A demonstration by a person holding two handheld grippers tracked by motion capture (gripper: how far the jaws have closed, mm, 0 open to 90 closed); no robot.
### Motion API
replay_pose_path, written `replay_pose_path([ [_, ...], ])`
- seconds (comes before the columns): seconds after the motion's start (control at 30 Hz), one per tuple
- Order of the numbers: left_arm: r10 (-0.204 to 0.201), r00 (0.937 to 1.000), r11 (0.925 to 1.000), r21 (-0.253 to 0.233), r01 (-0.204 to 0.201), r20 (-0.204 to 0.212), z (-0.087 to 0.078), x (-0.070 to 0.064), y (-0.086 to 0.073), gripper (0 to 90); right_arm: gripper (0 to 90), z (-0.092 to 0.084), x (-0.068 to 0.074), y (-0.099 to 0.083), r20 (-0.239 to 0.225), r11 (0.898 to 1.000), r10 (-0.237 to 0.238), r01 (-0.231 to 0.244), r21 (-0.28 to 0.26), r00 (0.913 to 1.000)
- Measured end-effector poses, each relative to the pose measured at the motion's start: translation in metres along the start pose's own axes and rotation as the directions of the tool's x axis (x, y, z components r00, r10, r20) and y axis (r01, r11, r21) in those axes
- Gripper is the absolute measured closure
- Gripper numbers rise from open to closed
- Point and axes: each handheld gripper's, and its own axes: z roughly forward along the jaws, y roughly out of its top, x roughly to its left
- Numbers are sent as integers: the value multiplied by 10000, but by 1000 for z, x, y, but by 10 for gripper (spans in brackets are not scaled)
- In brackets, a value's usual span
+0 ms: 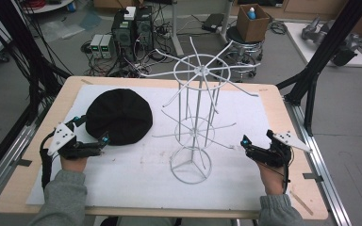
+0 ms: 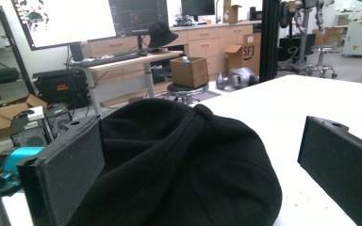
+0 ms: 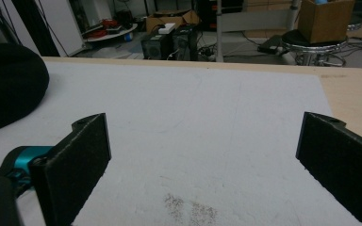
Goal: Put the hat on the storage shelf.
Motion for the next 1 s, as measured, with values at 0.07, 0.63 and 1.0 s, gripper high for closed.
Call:
replay_pose_path([
  [0.07, 33, 10000, 10000, -32, -33, 23, 1, -1, 0, 18, 27, 0, 0, 0, -12, 10000, 13, -13, 11, 10000],
  [0.63, 362, 9993, 9992, -188, -364, -108, 23, -1, -5, 18, 27, 0, 0, -1, 41, 9999, 71, -71, 78, 10000],
  [1.0, -74, 9975, 9999, 74, 80, -697, 42, 7, -19, 33, 27, 2, -1, -2, 143, 9998, 82, -85, 187, 9999],
])
